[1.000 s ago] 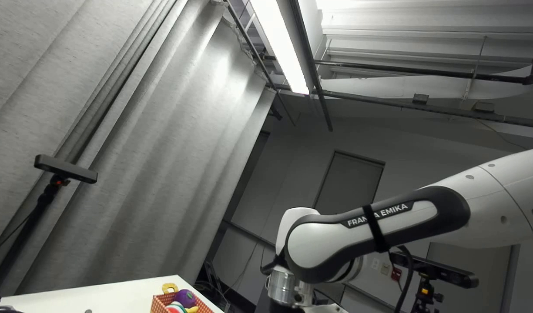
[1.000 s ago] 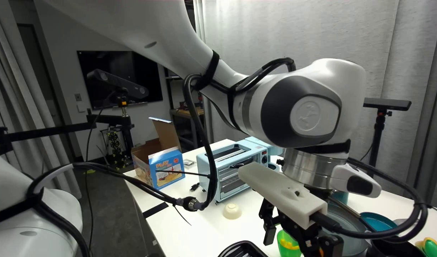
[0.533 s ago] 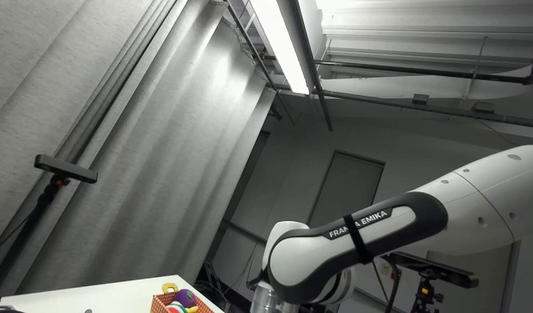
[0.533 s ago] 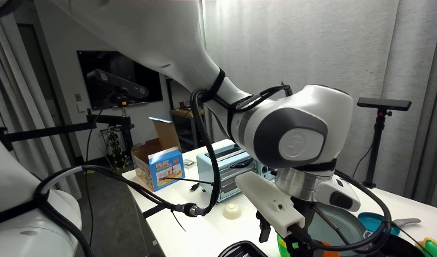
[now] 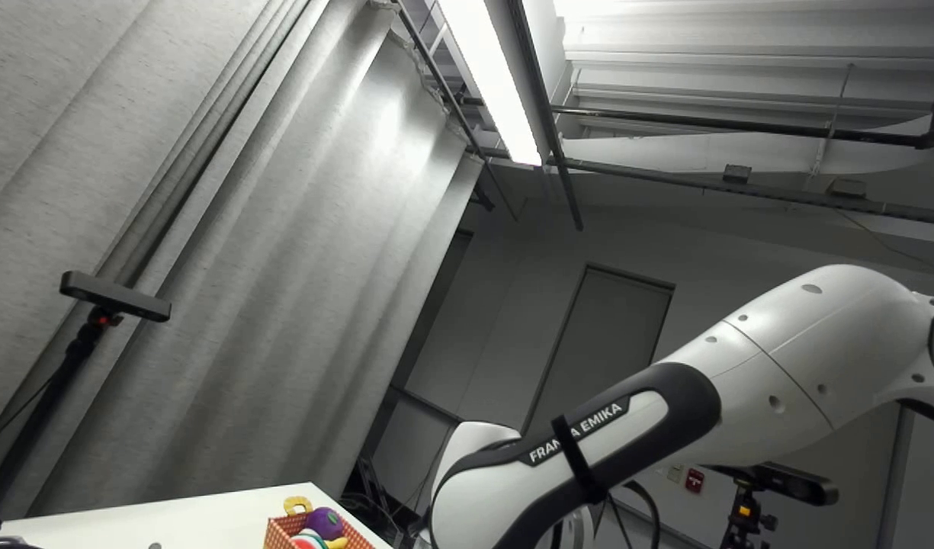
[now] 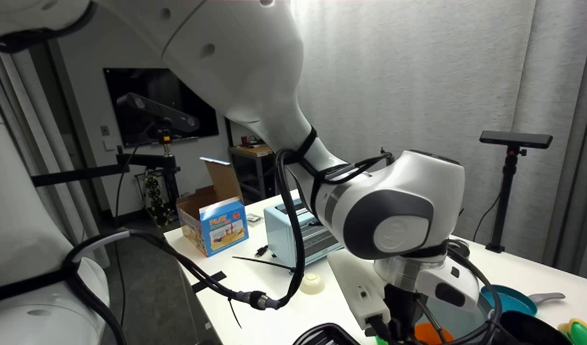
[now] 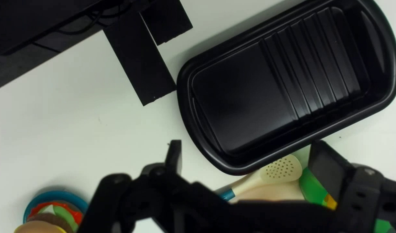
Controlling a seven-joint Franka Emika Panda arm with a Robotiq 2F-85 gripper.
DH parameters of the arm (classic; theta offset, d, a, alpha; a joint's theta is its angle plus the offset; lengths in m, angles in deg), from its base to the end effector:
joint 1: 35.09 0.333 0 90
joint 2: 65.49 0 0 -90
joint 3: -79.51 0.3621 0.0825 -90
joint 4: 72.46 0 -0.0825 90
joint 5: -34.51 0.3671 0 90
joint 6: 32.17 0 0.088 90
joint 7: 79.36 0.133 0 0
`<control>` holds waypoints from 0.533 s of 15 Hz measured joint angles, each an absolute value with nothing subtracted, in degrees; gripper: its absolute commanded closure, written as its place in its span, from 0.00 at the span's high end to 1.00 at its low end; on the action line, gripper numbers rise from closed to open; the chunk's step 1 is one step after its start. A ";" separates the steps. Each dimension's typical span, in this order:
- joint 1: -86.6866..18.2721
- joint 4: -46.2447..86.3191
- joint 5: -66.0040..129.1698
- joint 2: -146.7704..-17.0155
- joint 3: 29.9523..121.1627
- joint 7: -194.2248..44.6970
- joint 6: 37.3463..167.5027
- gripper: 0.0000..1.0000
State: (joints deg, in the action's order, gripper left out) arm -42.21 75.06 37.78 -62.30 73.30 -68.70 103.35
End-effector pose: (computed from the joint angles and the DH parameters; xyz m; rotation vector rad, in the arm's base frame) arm 0.3993 -0.0926 0.3040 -3.0043 0.7064 0.2368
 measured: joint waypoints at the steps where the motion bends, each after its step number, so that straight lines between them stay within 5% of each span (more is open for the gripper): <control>1: -42.21 75.02 37.85 -63.25 73.30 -67.06 104.47 1.00; 8: -42.22 73.60 38.48 -69.41 73.18 -57.35 110.20 1.00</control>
State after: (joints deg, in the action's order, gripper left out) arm -42.22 73.60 38.48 -69.41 73.18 -57.35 110.20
